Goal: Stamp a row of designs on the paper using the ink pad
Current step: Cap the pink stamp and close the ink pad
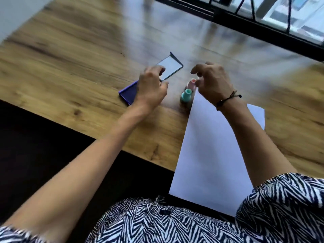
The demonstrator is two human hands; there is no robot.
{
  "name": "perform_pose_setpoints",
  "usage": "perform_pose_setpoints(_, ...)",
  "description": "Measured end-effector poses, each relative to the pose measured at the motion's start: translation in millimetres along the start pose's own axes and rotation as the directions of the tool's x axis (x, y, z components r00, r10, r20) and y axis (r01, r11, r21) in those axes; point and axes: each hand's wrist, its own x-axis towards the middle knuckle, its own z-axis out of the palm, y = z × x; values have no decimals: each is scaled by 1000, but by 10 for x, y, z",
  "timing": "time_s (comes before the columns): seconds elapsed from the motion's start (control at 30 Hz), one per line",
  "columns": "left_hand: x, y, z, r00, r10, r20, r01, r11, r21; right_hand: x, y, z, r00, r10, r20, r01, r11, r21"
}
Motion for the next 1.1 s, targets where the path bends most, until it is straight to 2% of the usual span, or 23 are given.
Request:
perform_pose_setpoints(0.1,413,-103,116,985,21,173,-82,932,354,-95,-41,-145,993,2,-119,-2,1000,4)
perform_pose_setpoints(0.17,602,-138,227,966,-14,257,-114,873,475,-153,-93,-216,986,12,-166,-8,1000,26)
perform_pose_setpoints(0.23,722,-151,308,961,-41,272,-112,845,522,-206,-152,-267,984,16,-177,-6,998,58)
perform_pose_setpoints(0.37,826,-126,325,975,-31,220,-92,845,527,-244,-272,-284,984,37,-177,-17,993,117)
perform_pose_setpoints(0.43,816,-99,263,978,-11,206,-94,866,490,-234,-334,-251,975,86,-204,-50,983,175)
perform_pose_setpoints(0.5,750,-74,124,990,8,144,-58,938,342,-195,-399,-201,962,197,-190,-124,932,340)
perform_pose_setpoints(0.53,685,-64,28,995,16,95,-36,976,214,-168,-444,-179,954,268,-137,-172,859,482)
perform_pose_setpoints(0.6,477,-53,-183,1000,29,4,-28,996,-90,-112,-553,-135,930,361,65,-284,595,752)
perform_pose_setpoints(0.63,347,-48,-273,999,43,-22,-47,976,-212,-85,-598,-120,917,353,185,-341,455,823)
perform_pose_setpoints(0.7,94,-79,-407,997,70,-39,-79,935,-346,-44,-690,-86,892,252,374,-438,286,852)
perform_pose_setpoints(0.87,-242,-203,-513,988,126,-91,-151,913,-379,-52,-824,44,850,-41,525,-522,77,850)
perform_pose_setpoints(0.93,-312,-278,-531,985,128,-114,-162,917,-364,-64,-846,77,809,-114,576,-575,49,817)
perform_pose_setpoints(1.0,-358,-375,-547,983,160,-92,-182,930,-320,-73,-861,86,788,-131,601,-598,70,799)
perform_pose_setpoints(1.07,-384,-494,-575,983,184,-26,-184,948,-258,-76,-898,127,816,-65,575,-567,105,817)
perform_pose_setpoints(1.1,-393,-561,-593,987,163,-1,-158,953,-258,-83,-920,168,858,4,514,-504,197,841)
